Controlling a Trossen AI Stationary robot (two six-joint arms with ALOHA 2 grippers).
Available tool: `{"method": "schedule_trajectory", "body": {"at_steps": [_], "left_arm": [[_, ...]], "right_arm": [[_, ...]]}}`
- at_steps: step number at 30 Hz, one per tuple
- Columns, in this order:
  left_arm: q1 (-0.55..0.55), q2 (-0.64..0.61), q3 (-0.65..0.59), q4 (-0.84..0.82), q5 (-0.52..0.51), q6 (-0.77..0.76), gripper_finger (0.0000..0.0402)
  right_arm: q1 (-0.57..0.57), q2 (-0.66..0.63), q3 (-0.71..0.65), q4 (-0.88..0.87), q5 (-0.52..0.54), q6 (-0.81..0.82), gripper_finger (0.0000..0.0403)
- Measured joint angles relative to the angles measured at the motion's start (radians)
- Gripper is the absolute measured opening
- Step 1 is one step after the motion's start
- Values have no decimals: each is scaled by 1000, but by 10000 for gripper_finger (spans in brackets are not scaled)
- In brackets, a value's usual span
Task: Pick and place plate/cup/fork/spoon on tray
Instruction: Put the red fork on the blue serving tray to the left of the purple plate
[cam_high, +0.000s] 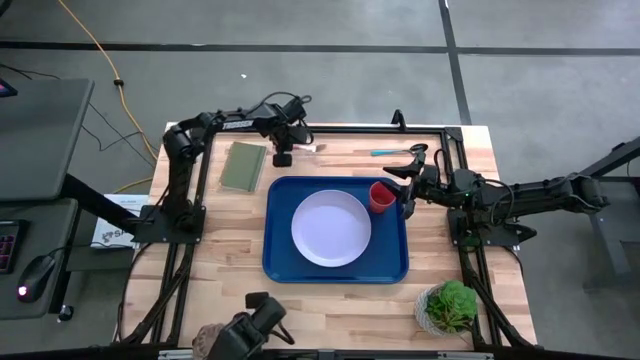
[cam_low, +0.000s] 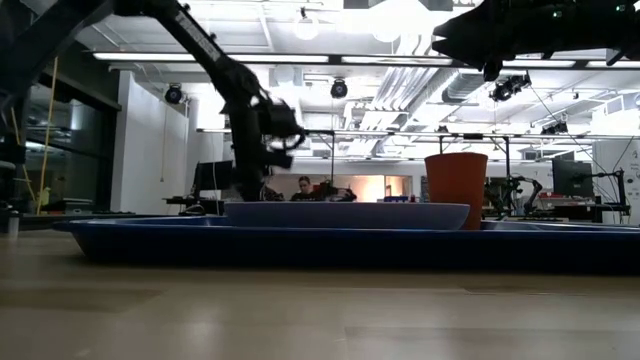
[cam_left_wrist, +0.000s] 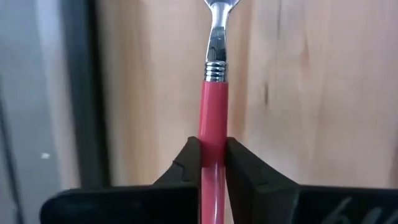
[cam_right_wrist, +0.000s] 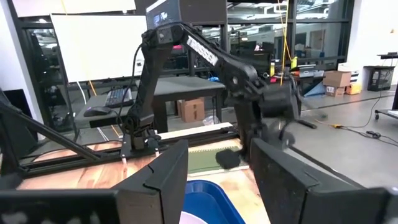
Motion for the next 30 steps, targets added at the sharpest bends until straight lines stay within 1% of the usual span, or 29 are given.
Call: {"method": "schedule_trajectory", "body": {"at_steps": [4,7,9,11,14,16,18,20,22,25,28,30], "left_arm": [[-2,-84,22,-9,-23,-41,0],[-3,-172,25,18,4,-142,1],[-6,-234,18,40,46,-237,2],[-18,-291,-6,52,83,-332,2],[-58,-381,-78,113,88,-432,2],[-88,-435,-137,174,72,-462,1],[-114,-472,-187,217,35,-488,1],[-130,-496,-217,241,-7,-498,1],[-138,-504,-222,244,-43,-498,1],[-139,-497,-223,233,-70,-506,1],[-117,-458,-223,242,-70,-510,4],[-86,-413,-223,244,-70,-527,15]], "right_arm": [[0,0,0,0,-1,0,167],[0,0,0,0,-1,0,167],[0,0,0,0,-1,0,167],[0,0,0,0,-1,0,167],[0,0,0,0,0,-2,167],[0,0,0,1,0,-4,167],[0,0,0,1,0,-1,167],[0,0,0,1,0,0,167],[0,0,0,1,0,2,167],[0,0,0,1,1,7,167],[0,0,0,1,1,45,167],[0,0,0,1,1,53,167]]}}
